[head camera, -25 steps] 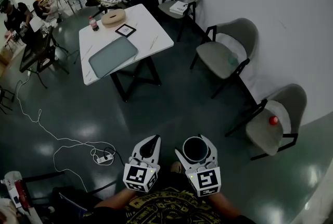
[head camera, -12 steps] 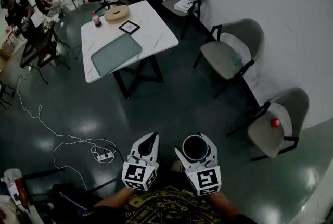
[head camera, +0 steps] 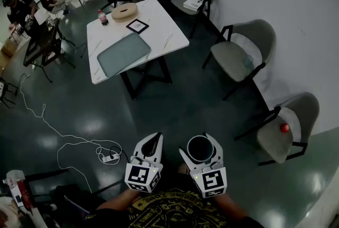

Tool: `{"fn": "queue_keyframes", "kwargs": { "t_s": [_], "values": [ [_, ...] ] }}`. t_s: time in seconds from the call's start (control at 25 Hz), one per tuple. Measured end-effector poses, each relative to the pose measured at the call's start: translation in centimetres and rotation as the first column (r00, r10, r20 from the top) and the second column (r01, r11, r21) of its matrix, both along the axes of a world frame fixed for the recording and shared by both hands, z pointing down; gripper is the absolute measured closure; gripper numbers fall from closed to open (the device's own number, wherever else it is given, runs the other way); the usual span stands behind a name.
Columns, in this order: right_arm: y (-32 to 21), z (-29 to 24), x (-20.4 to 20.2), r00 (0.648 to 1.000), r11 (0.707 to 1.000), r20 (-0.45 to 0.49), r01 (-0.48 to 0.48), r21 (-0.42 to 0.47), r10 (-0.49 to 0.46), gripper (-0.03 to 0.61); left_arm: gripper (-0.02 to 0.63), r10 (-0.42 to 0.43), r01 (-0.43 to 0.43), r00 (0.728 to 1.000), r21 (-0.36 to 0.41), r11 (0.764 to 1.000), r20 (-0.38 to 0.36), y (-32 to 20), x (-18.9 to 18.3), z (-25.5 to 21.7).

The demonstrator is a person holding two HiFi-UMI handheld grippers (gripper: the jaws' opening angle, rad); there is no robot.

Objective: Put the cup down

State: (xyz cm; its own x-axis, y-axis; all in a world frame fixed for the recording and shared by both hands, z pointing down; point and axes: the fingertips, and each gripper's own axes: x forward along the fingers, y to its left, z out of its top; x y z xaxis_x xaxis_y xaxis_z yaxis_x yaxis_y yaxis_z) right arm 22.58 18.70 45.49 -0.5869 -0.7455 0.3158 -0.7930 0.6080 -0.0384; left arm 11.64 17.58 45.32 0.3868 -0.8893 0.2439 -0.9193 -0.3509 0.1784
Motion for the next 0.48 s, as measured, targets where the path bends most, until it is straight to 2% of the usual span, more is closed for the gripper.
{"fn": "queue_keyframes", "kwargs": {
  "t_s": [0.48],
  "values": [
    [-4.4, -0.6, -3.6, 1.0, 1.0, -0.017, -0.006, 0.013, 0.006, 0.201, 0.603, 0.002, -0.002, 1.0, 0.007, 1.0, -0.019, -4.6, -3.6, -0.2]
  ]
}}
